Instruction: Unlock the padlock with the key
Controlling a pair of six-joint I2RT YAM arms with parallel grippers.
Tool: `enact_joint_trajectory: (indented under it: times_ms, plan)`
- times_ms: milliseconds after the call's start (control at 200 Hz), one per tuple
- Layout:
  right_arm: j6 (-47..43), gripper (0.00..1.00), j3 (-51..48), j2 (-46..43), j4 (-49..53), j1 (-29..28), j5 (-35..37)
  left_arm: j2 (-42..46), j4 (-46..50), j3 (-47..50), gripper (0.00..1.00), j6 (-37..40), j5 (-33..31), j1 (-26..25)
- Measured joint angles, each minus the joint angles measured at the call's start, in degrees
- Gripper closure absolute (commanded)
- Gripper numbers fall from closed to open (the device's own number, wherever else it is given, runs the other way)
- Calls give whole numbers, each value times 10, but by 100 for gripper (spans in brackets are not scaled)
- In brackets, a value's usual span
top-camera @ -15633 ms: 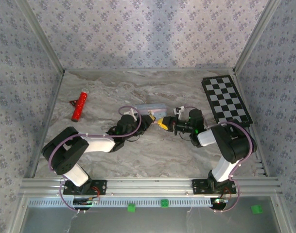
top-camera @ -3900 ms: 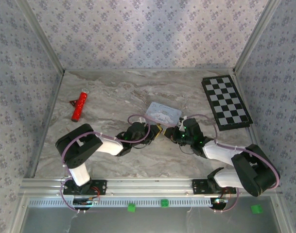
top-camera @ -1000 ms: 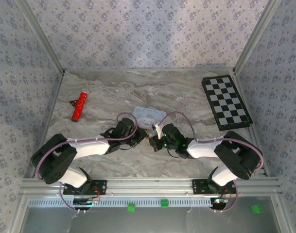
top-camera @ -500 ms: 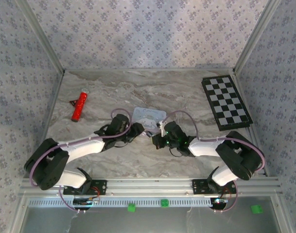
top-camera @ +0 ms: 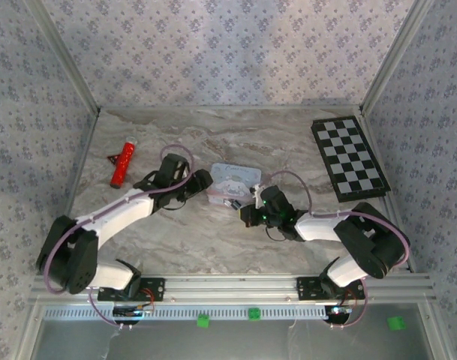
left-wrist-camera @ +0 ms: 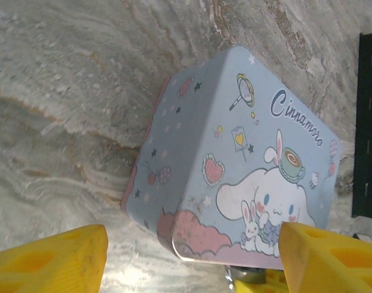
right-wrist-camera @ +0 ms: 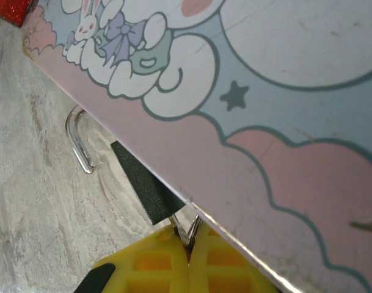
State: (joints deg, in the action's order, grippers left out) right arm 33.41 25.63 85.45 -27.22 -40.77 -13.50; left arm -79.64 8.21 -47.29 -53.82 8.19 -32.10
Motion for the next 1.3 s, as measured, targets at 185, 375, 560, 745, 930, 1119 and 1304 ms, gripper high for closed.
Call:
enact_joint_trajectory:
  times_ms: [185, 375, 560, 745, 930, 1119, 1304]
  plan:
    - [8, 100, -4, -7, 1, 23, -2, -96, 12, -46, 26, 28, 9, -5]
    - [0, 100, -3, -12, 15, 42, -8, -136, 6, -73, 26, 33, 14, -10]
    - [-9, 100, 2, -12, 25, 51, -18, -140, 15, -87, 22, 58, 5, -23]
    - [-13, 100, 2, -12, 25, 53, -22, -151, 33, -146, 18, 122, -3, -40]
    - [-13, 100, 2, -11, 25, 53, -22, -229, 46, -231, 19, 180, -4, -40]
    - [-16, 100, 5, -12, 30, 55, -20, -275, 86, -269, 19, 177, -42, -39]
    - [-31, 100, 12, -17, 50, 60, -24, -273, 73, -257, 20, 157, -43, -27]
